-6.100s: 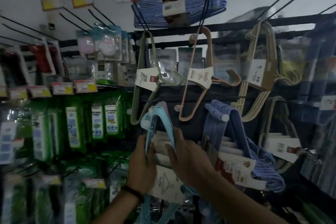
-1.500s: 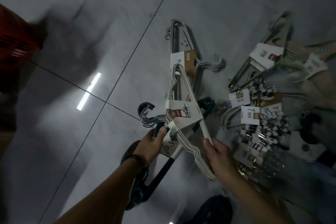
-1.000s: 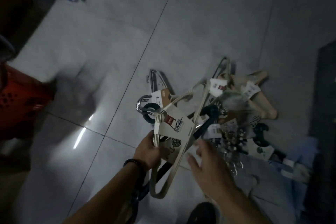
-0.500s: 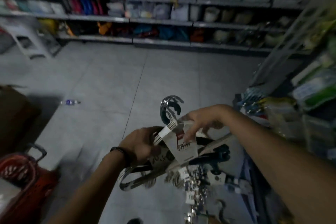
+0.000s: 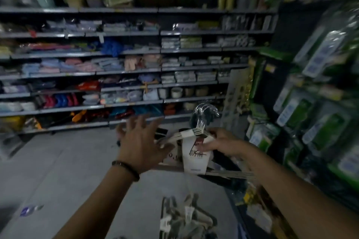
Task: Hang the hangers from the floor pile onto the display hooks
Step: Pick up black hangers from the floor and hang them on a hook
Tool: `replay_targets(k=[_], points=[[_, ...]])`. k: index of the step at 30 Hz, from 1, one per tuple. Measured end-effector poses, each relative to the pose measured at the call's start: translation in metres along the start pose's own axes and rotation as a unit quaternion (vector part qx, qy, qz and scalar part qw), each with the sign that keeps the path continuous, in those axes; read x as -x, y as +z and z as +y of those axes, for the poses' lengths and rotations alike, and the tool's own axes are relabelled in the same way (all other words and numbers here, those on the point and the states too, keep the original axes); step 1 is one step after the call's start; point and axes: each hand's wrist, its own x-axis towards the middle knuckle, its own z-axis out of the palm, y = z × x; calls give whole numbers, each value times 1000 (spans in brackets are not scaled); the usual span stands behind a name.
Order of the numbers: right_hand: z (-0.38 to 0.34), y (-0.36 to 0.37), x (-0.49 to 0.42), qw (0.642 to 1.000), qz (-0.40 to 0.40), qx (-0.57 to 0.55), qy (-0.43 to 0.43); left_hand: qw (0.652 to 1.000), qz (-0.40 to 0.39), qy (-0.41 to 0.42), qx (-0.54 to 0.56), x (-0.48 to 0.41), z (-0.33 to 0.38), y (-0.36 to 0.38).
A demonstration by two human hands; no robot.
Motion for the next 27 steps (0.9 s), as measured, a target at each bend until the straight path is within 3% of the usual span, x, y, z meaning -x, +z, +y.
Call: replay_targets(k=[2,4,5,6,7,9,10,12,15,18,22,23,25,27], points=[[-16,-22,27,997,68,-39,-16,968,217,13,122,3,24,-12],[-32,-33,61,987,132,-86,-33,911,316,-22,265,16,58,-11],[-38,-35,78,979,165,-117,-40,882,292,-76,363,23,75,-12],[-42,-35,94,967,200,-152,-42,841,210,-131,480,27,89,-14],[-46,-32,111,954,235,-184,-39,779,92,-163,598,25,102,-19],[-47,-25,139,933,287,-218,-15,624,-147,-119,758,12,124,-24],[-45,-21,153,924,306,-231,2,552,-226,-70,799,3,133,-27],[-44,-9,182,906,334,-260,23,472,-272,-29,838,-15,148,-34],[-45,9,230,875,390,-284,45,466,-265,-71,841,-20,188,-46],[-47,25,288,846,474,-236,67,440,-339,-58,830,8,233,-70],[-51,42,380,799,574,4,177,498,-349,7,794,58,287,-120],[-54,43,406,766,593,84,231,511,-359,27,781,73,299,-135],[-69,45,460,660,630,253,321,510,-370,73,773,102,326,-159],[-88,42,506,552,662,379,336,498,-381,124,769,134,355,-182]])
